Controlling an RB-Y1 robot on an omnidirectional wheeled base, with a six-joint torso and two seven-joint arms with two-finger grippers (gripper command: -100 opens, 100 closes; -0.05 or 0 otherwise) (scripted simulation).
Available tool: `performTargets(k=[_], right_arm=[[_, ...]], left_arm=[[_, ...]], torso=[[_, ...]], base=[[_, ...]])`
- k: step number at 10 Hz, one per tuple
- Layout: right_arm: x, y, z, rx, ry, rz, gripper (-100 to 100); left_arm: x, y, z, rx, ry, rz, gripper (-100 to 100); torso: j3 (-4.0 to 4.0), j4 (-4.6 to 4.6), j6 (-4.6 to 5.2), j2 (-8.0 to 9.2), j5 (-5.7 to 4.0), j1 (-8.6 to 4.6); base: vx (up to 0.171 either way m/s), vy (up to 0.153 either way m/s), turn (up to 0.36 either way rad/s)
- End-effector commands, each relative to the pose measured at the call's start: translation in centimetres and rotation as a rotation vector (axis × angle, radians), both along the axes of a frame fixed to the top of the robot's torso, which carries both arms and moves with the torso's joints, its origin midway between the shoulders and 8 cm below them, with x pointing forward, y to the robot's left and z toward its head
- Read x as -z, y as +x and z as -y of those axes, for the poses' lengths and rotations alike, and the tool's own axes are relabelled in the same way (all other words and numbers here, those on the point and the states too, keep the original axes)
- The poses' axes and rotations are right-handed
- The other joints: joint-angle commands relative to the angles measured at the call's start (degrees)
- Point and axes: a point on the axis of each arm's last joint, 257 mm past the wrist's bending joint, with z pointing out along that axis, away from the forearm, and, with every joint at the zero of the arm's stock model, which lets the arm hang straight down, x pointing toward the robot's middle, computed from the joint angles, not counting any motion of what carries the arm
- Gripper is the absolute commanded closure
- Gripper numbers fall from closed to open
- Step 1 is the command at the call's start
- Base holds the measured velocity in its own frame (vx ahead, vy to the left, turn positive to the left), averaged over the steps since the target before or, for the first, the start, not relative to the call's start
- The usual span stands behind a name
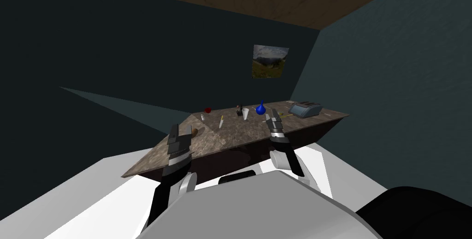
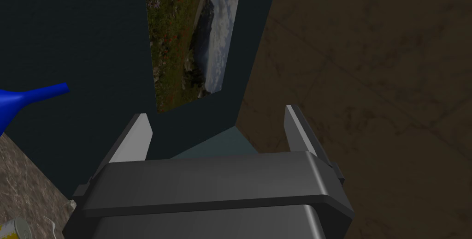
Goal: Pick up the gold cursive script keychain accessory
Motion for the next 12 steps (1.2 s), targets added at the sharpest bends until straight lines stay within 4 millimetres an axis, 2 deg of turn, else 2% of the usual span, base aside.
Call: performTargets(k=[1,12], right_arm=[[0.0,0.0,0.0,0.000,0.000,0.000,0],[0.0,0.0,0.0,0.000,0.000,0.000,0]], left_arm=[[0.1,0.9,0.0,0.027,0.024,-0.031,-100],[1.6,5.5,-1.5,0.097,0.054,-0.212,-100]], torso=[[0.00,0.00,0.00,0.00,0.00,0.00],[0.06,0.02,0.00,0.11,0.02,0.07]], base=[[-0.019,0.012,0.038],[-0.032,0.019,0.006]])
